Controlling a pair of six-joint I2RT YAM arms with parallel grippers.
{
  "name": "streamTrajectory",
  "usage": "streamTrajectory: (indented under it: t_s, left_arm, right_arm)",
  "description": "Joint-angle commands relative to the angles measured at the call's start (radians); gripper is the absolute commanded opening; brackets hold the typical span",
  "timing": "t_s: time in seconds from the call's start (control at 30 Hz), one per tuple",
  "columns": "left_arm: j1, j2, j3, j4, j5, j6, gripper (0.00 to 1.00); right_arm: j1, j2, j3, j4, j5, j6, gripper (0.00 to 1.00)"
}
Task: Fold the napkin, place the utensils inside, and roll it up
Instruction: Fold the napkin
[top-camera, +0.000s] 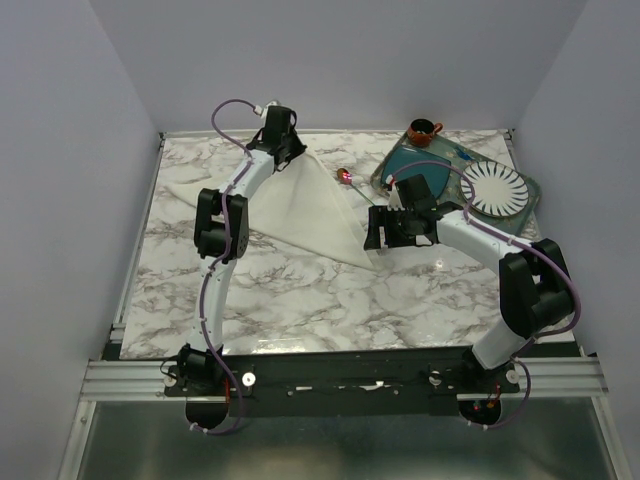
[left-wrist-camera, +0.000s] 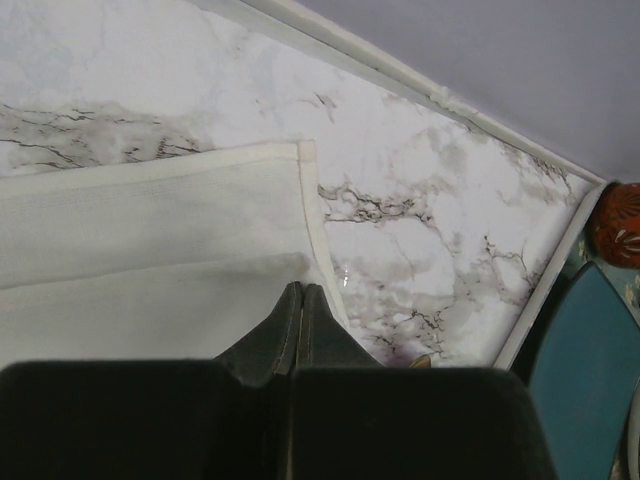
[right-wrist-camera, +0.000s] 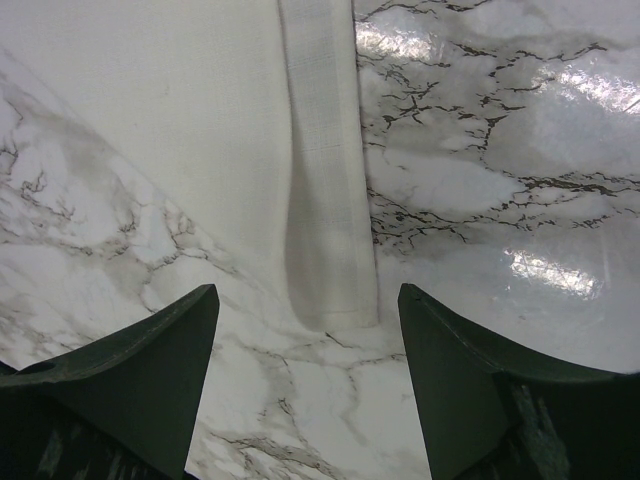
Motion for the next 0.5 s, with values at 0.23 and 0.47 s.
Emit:
streamTrajectory:
  t_s: [0.23, 0.47]
  left_arm:
    - [0.023, 0.064, 0.098, 0.028, -0.03, -0.043, 0.0]
    - [0.026, 0.104, 0.136, 0.032, -0.025, -0.066, 0.0]
  right_arm:
    - [-0.006, 0.026, -0.004, 0.006, 0.012, 0.007, 0.77]
    - [-0.008, 0.035, 0.002, 0.007, 0.012, 0.011, 0.77]
